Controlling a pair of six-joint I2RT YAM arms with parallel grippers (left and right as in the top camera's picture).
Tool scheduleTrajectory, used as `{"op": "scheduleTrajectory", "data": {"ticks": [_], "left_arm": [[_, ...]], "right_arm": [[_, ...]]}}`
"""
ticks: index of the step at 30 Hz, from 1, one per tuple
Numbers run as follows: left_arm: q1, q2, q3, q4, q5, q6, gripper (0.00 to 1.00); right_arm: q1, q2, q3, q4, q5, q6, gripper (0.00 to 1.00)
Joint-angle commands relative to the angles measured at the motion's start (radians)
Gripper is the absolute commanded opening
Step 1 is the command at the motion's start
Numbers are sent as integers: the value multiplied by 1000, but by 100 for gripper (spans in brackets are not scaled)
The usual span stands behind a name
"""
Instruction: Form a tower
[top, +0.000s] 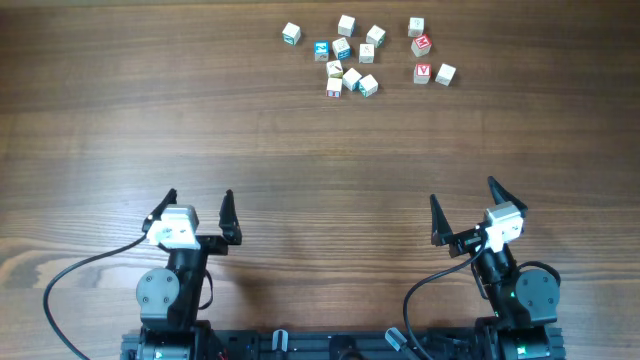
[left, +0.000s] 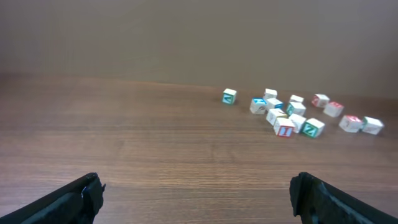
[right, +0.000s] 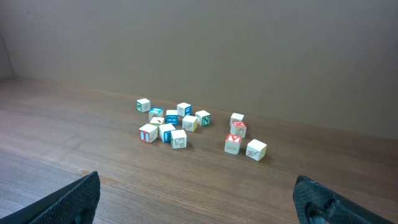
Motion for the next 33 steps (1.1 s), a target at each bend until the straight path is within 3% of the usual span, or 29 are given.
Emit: {"op": "scheduleTrajectory", "data": {"ticks": [1, 16, 27, 33], "left_arm": [[3, 4, -11, 18, 140, 11, 100], [3, 92, 193, -24, 196, 12, 100], [3, 477, 518, -39, 267, 12, 100], [3, 751, 866, -231, 283, 13, 100]], "right_arm": [[5, -9, -1, 4, -1, 11, 99], [5, -9, -1, 4, -1, 11, 100], [5, -9, -1, 4, -1, 11, 100], [5, -9, -1, 4, -1, 11, 100]]}}
